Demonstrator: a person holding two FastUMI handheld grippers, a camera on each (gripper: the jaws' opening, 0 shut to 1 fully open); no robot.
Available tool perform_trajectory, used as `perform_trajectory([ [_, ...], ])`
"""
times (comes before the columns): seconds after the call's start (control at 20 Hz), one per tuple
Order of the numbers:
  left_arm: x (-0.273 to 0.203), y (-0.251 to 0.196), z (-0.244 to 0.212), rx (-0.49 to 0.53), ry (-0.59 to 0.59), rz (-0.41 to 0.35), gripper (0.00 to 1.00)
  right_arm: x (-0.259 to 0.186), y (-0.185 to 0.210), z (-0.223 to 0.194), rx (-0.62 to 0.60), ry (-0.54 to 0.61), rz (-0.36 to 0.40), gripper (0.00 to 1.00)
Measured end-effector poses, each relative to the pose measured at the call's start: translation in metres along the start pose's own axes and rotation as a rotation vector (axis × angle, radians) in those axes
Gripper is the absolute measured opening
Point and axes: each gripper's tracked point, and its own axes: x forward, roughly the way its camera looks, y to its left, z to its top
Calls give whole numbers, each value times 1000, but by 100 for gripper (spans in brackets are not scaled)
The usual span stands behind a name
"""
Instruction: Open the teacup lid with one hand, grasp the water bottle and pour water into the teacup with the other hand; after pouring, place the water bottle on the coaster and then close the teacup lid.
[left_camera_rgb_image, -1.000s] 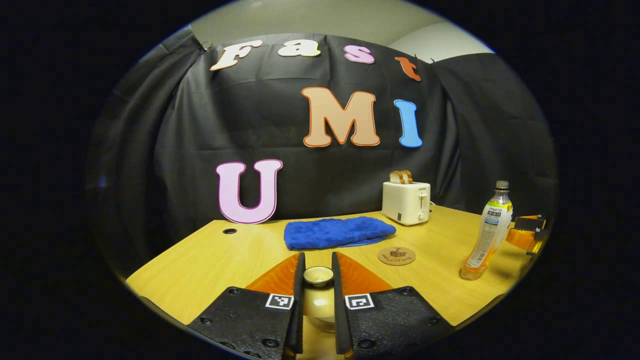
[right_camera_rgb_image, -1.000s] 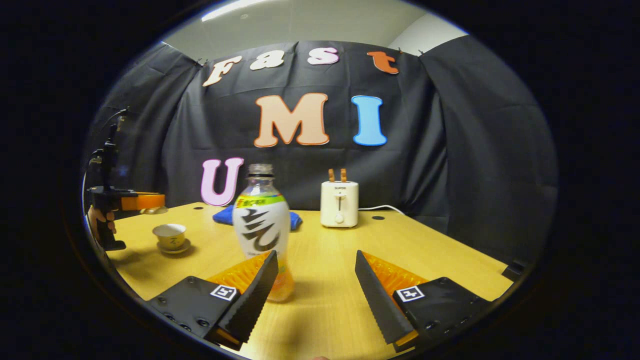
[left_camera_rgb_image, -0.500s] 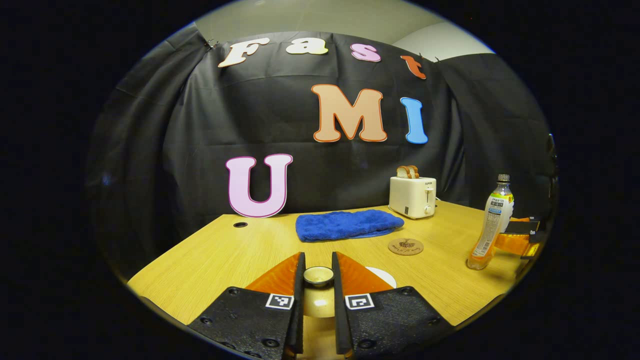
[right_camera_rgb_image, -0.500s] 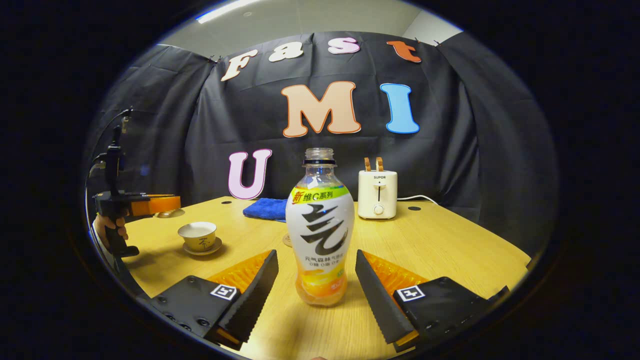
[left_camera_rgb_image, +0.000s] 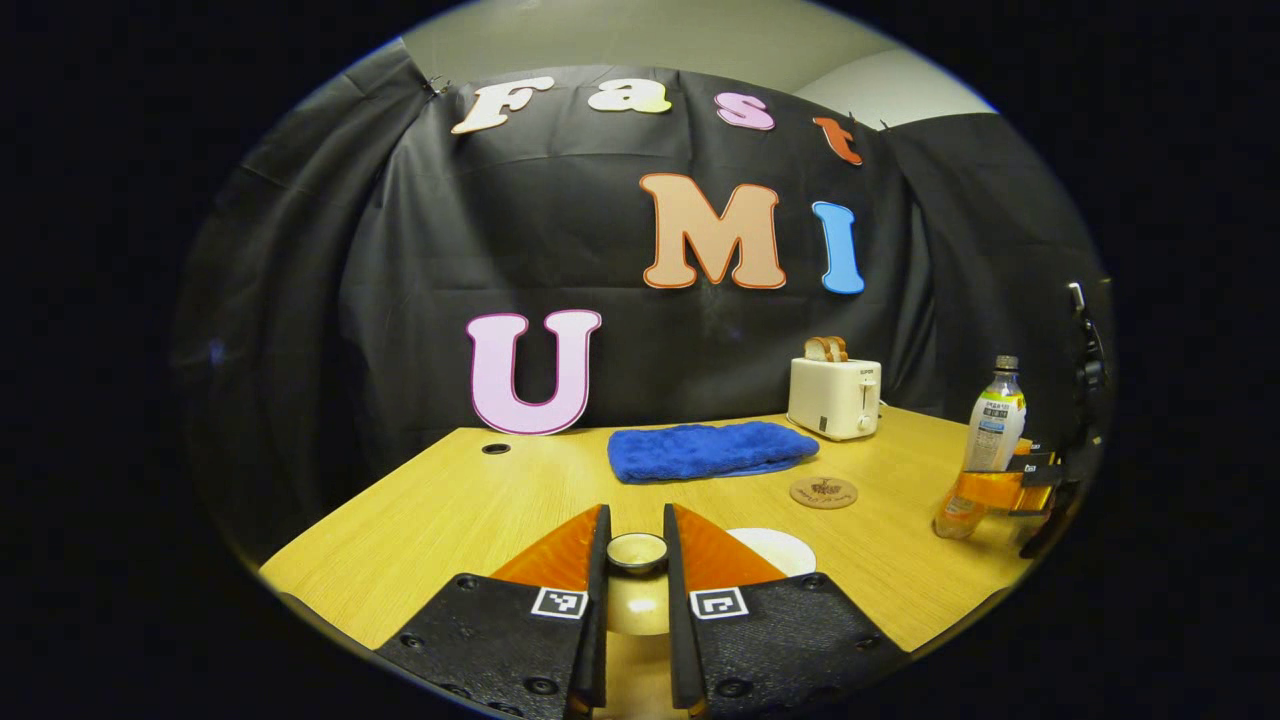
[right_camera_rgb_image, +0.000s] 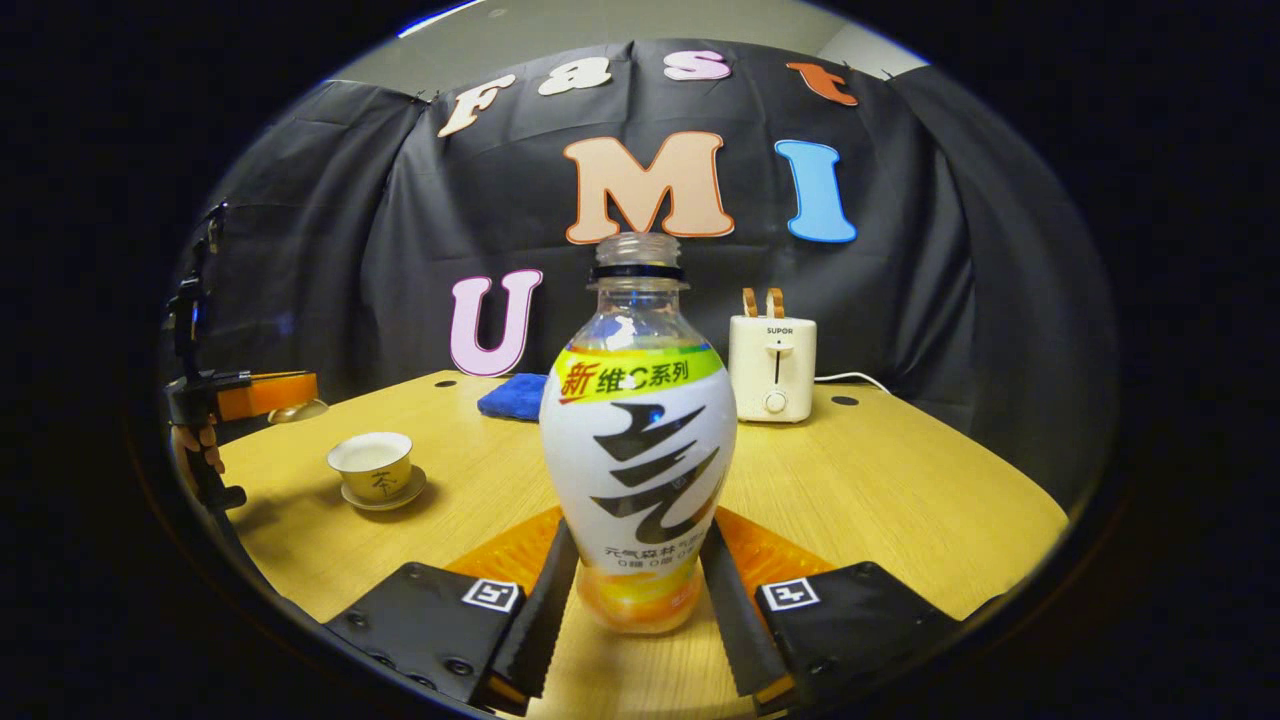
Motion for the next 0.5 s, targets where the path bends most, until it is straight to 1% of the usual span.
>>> perform_trajectory([
  [0.1, -1, 2, -2, -3, 0, -3, 22, 3, 7, 1, -22, 0, 15, 74],
  [0.2, -1, 5, -3, -9, 3, 0, 23, 5, 15, 3, -77, -3, 23, 66],
  [0.35, -3, 12, -3, -20, 3, 10, 22, 10, 32, 7, -176, 6, 44, 65],
  [0.5, -8, 20, -1, -24, -6, 23, 23, 16, 45, 14, -316, -3, 45, 66],
])
